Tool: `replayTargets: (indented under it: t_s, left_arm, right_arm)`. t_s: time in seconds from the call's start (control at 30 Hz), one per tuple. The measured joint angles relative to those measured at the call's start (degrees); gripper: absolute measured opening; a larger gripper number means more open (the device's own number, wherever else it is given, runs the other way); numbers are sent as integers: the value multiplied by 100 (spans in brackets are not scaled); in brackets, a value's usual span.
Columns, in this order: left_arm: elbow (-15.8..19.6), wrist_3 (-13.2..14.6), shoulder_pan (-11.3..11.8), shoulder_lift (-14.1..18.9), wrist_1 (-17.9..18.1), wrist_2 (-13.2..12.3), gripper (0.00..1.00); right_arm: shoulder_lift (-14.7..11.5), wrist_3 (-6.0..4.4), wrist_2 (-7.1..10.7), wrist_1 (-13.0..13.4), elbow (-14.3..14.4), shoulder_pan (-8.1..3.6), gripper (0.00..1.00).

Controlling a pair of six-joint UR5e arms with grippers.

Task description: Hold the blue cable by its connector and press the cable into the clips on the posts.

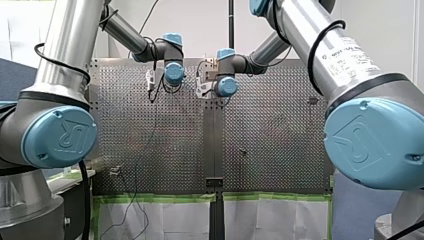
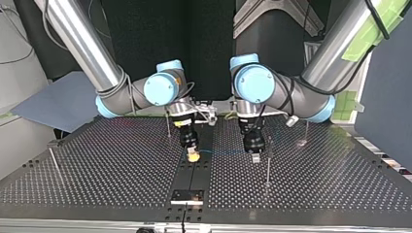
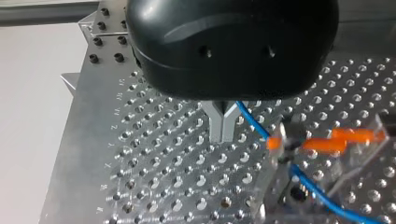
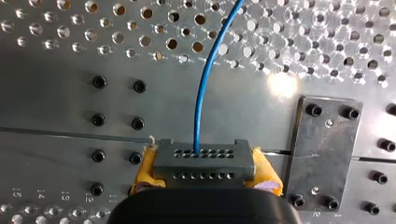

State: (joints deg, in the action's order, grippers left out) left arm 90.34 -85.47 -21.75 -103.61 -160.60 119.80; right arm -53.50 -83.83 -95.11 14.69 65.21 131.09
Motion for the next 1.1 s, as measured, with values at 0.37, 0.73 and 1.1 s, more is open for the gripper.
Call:
replayTargets:
  t_s: [0.37,0.73,1.1]
  left_arm:
    - [8,-56,-228,-206,-41,-5,0]
    - [266,-218,-362,-647,113,-34,0]
    - [597,-193,-489,-901,445,-34,0]
  right_arm:
    - [0,-90,-6,-94,88,-80,0]
    - [1,-105,-124,-150,543,-144,0]
    - [14,-75,-231,-74,1150,-181,0]
